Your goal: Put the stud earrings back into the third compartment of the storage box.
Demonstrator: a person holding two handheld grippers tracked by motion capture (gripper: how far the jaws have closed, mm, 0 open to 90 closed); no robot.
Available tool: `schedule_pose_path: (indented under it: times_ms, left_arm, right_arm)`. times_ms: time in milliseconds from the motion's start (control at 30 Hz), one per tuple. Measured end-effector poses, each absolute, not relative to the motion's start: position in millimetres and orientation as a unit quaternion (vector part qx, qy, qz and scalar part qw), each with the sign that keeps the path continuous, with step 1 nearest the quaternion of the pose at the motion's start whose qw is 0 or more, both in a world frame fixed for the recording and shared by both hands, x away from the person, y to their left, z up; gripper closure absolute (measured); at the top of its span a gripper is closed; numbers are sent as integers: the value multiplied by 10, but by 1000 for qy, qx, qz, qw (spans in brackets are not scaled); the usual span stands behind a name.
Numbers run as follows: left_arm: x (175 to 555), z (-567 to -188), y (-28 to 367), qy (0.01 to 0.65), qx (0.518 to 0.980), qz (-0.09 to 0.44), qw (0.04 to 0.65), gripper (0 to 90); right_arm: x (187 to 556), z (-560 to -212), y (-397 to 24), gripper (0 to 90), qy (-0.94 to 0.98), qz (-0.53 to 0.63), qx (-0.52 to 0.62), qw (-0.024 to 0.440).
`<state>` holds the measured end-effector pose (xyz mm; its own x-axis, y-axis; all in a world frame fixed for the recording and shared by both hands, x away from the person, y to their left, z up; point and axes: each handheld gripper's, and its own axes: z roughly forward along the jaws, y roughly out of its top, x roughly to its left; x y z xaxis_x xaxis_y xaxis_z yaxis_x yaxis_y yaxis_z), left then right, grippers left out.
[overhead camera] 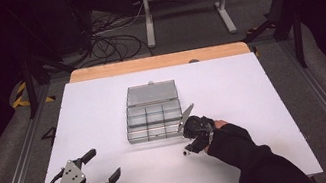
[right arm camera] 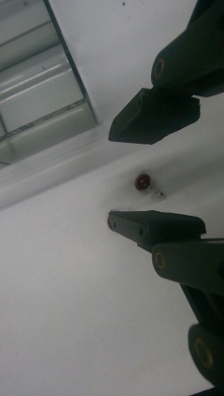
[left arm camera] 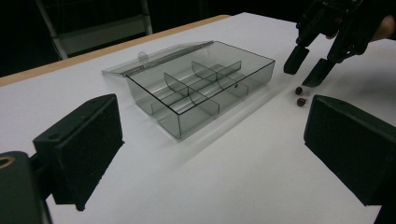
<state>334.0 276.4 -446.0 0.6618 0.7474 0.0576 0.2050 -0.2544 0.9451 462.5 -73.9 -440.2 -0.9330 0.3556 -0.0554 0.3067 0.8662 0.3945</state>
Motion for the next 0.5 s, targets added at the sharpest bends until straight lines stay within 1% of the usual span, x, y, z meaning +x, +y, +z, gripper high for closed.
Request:
schedule_pose_path:
  times_ms: [333, 500]
  left_arm:
    - [3349, -4468, 2761, 320, 748, 257, 521, 52]
    - [3352, -4469, 2756, 319, 750, 257, 519, 52]
  right_arm:
    - [4684, -4504, -730, 634, 970, 156, 179, 43]
    - [4684, -4540, -710, 708, 973, 138, 181, 36]
